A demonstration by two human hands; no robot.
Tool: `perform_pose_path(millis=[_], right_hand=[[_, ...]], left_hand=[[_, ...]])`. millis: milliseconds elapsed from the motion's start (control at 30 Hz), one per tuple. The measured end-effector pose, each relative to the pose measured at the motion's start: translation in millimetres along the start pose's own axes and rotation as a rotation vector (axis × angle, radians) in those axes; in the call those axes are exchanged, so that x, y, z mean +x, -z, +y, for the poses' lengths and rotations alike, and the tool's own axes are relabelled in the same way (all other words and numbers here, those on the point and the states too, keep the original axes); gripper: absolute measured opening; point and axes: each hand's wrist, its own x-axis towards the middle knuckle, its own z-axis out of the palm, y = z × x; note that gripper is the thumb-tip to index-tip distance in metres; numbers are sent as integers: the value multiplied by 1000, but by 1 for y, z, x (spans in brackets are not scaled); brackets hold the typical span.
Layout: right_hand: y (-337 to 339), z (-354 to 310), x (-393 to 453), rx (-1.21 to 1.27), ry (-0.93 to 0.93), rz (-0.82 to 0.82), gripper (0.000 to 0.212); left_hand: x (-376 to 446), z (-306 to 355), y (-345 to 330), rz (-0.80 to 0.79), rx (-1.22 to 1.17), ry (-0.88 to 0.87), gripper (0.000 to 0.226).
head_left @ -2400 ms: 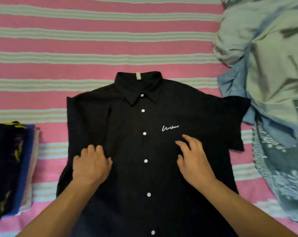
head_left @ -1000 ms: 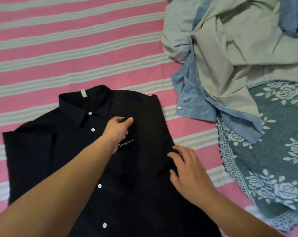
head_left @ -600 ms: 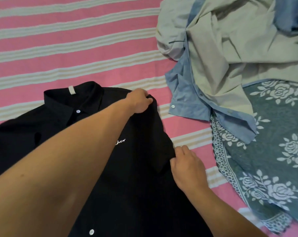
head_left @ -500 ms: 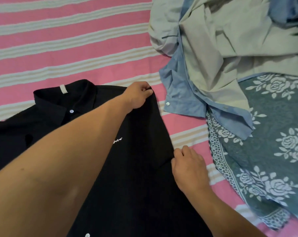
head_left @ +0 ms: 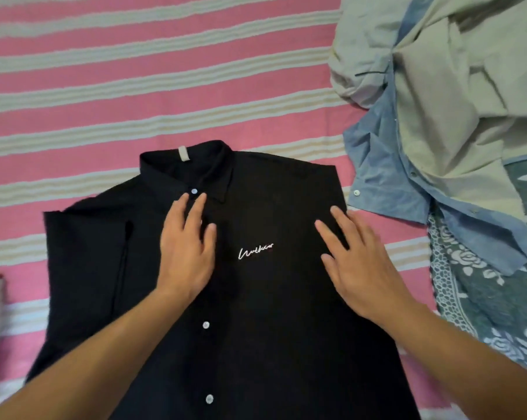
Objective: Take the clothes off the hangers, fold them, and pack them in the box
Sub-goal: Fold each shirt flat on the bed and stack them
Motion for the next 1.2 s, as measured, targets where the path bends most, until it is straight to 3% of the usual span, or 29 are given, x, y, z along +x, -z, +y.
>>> perform_pose_path(millis=[67,133,200,233,300,400,467,600,767,900,1000,1100,1200], right_hand=[[-8,4,23,-139,12,-69,55],[-5,-1,45,-120,-26,7,52],[2,-18,74,-55,-4,160,33],[6,-28,94,-42,23,185,37],[11,-39,139,-89,52,108,62],[11,-36,197,-217,-56,-111,64],[14,-33,204,-221,-135,-166,46],[18,-36,190,-296,-65,-141,24],[45,-36,252,-287,-57,129,28],[51,-53,286,-322,-123,262,49],[27,-86,248,-193,-101,150,65],[3,-117,153,-165,-9,70,64],[-18,-110,53,-184,-70,-52,66]], left_hand=[[3,-63,36,91,113,128,54],[17,-119,69,127,200,227,53],[38,-165,92,97,333,197,54],[52,-183,98,37,413,140,56],[83,-206,101,-133,497,30,57],[106,-218,95,-278,629,60,46],[100,-220,96,-222,698,41,32],[90,-218,103,-115,649,6,19],[157,-215,120,108,688,35,18],[189,-202,127,158,584,249,50],[143,-181,109,56,360,336,63],[27,-181,90,-117,254,407,64],[-100,-182,90,-142,221,562,69]])
